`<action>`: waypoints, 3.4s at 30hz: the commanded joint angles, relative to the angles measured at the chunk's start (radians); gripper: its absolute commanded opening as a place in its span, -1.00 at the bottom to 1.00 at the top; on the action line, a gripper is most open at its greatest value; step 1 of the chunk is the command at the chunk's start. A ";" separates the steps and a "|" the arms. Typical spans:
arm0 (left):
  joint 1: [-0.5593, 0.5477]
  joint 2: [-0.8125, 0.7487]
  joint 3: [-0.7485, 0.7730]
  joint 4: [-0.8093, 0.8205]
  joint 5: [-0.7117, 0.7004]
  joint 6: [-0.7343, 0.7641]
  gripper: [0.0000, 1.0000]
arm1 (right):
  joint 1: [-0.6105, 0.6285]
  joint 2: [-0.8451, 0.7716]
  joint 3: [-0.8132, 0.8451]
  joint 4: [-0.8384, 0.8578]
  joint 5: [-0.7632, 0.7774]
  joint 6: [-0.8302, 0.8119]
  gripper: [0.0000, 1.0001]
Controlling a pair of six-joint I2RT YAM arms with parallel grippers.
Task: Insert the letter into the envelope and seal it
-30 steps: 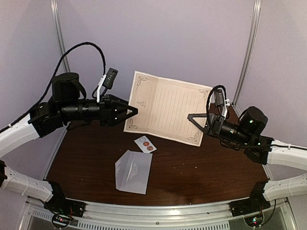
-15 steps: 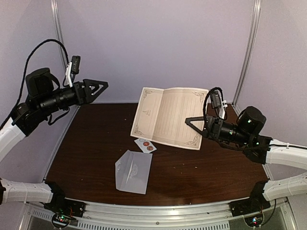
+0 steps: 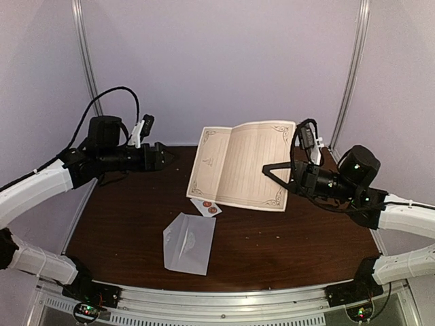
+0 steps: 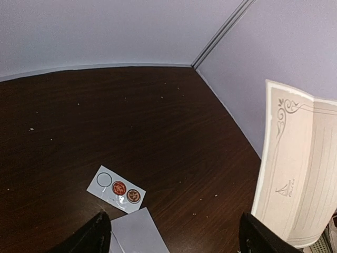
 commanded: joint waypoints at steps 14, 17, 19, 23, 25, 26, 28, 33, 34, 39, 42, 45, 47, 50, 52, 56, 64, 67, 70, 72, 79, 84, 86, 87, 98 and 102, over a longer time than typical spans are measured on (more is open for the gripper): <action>-0.056 0.081 -0.117 0.408 0.424 -0.027 0.71 | 0.034 -0.008 0.053 -0.028 0.016 -0.042 -1.00; -0.057 0.049 -0.165 0.506 0.500 -0.062 0.71 | 0.034 -0.003 0.050 -0.033 0.034 -0.040 -1.00; -0.061 0.039 -0.185 0.553 0.535 -0.085 0.71 | 0.034 0.003 0.051 -0.025 0.031 -0.037 -1.00; -0.083 0.035 -0.194 0.587 0.552 -0.105 0.72 | 0.034 0.021 0.057 -0.006 0.006 -0.030 -1.00; -0.096 0.041 -0.191 0.605 0.550 -0.113 0.72 | 0.035 0.031 0.056 0.015 -0.016 -0.019 -1.00; -0.102 0.044 -0.192 0.621 0.552 -0.126 0.72 | 0.036 0.037 0.057 0.022 -0.028 -0.016 -1.00; -0.113 0.055 -0.192 0.670 0.563 -0.153 0.72 | 0.038 0.047 0.060 0.016 -0.034 -0.015 -1.00; -0.132 0.059 -0.184 0.734 0.570 -0.185 0.72 | 0.040 0.049 0.059 0.015 -0.028 -0.016 -1.00; -0.135 0.059 -0.183 0.738 0.572 -0.188 0.72 | 0.039 0.047 0.059 0.013 -0.025 -0.018 -1.00; -0.136 0.030 -0.188 0.731 0.567 -0.181 0.72 | 0.039 0.035 0.059 0.002 -0.002 -0.028 -1.00; -0.136 0.014 -0.192 0.729 0.569 -0.183 0.73 | 0.040 0.029 0.057 0.001 0.008 -0.029 -1.00; -0.136 -0.001 -0.202 0.748 0.577 -0.195 0.74 | 0.040 0.031 0.058 0.001 0.008 -0.030 -1.00; -0.136 -0.011 -0.206 0.755 0.582 -0.200 0.75 | 0.040 0.034 0.059 -0.001 0.006 -0.029 -1.00; -0.136 -0.020 -0.209 0.775 0.594 -0.213 0.76 | 0.039 0.036 0.059 -0.001 0.005 -0.029 -1.00; -0.136 -0.018 -0.212 0.787 0.602 -0.225 0.76 | 0.040 0.037 0.059 0.001 0.004 -0.029 -1.00; -0.140 -0.002 -0.212 0.819 0.617 -0.249 0.76 | 0.041 0.047 0.060 0.006 -0.003 -0.026 -1.00; -0.163 0.041 -0.188 0.854 0.616 -0.258 0.76 | 0.050 0.067 0.068 0.010 -0.026 -0.025 -1.00; -0.174 0.061 -0.180 0.864 0.614 -0.257 0.76 | 0.054 0.074 0.075 0.006 -0.033 -0.028 -1.00; -0.181 0.078 -0.172 0.874 0.613 -0.257 0.76 | 0.058 0.079 0.077 -0.003 -0.032 -0.032 -1.00; -0.183 0.085 -0.169 0.880 0.611 -0.257 0.75 | 0.059 0.078 0.077 -0.004 -0.031 -0.034 -1.00; -0.185 0.090 -0.170 0.893 0.610 -0.260 0.27 | 0.059 0.076 0.077 -0.007 -0.025 -0.038 -1.00; -0.186 0.094 -0.170 0.905 0.614 -0.268 -0.02 | 0.060 0.081 0.077 -0.007 -0.030 -0.038 -1.00; -0.187 0.097 -0.170 0.912 0.617 -0.271 -0.10 | 0.059 0.082 0.077 -0.005 -0.031 -0.036 -1.00; -0.187 0.099 -0.170 0.915 0.617 -0.273 -0.14 | 0.060 0.084 0.077 -0.004 -0.032 -0.037 -1.00; -0.191 0.116 -0.170 0.949 0.624 -0.291 -0.62 | 0.059 0.096 0.073 0.004 -0.037 -0.033 -1.00; -0.191 0.117 -0.173 0.942 0.626 -0.289 -0.86 | 0.060 0.095 0.071 0.002 -0.025 -0.036 -1.00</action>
